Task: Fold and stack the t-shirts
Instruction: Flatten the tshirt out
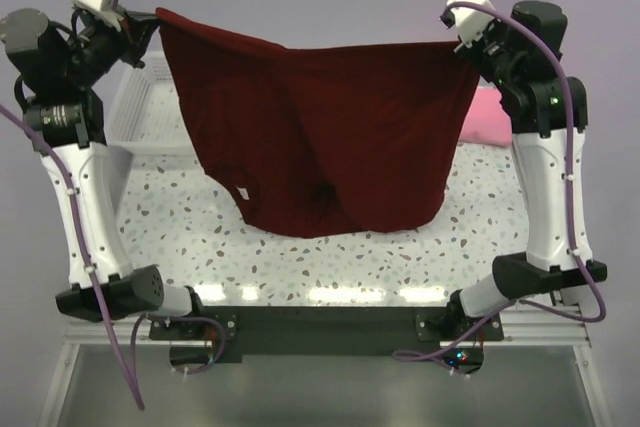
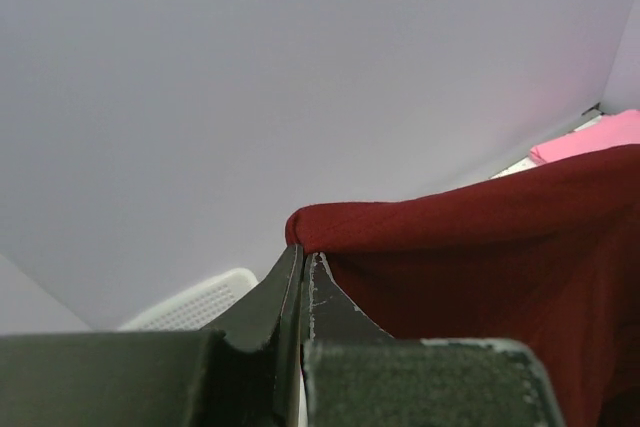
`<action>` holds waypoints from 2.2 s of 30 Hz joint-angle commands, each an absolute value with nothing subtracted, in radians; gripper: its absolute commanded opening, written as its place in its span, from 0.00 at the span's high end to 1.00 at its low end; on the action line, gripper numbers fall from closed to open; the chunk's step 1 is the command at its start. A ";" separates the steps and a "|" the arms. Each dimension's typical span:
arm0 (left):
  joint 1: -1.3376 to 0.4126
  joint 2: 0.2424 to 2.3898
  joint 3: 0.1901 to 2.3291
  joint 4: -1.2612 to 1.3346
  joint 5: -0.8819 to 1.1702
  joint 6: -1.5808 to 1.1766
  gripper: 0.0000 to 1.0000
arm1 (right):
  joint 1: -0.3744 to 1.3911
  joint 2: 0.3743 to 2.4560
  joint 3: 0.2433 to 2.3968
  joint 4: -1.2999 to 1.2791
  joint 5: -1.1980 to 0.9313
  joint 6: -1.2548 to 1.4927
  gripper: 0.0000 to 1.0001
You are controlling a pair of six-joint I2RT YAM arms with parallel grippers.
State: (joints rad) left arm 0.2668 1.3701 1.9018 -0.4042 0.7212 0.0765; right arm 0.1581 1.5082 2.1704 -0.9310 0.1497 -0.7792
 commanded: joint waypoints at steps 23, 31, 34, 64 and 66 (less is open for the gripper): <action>0.238 1.663 2.147 0.351 0.498 -0.144 1.00 | 0.095 1.764 2.397 -0.009 0.266 -0.641 1.00; 0.250 1.298 1.391 0.318 0.762 0.085 1.00 | 0.083 1.491 1.642 0.032 -0.038 -0.785 1.00; 0.247 1.090 1.120 0.181 0.847 0.233 1.00 | 0.081 1.381 1.333 0.003 -0.104 -0.908 1.00; -0.215 0.988 0.560 -0.909 0.569 1.394 0.89 | 0.095 1.233 0.645 -0.762 -0.080 -1.344 0.73; -0.274 0.953 0.574 -0.978 0.568 1.451 0.72 | 0.092 1.264 0.681 -0.832 -0.071 -1.333 0.52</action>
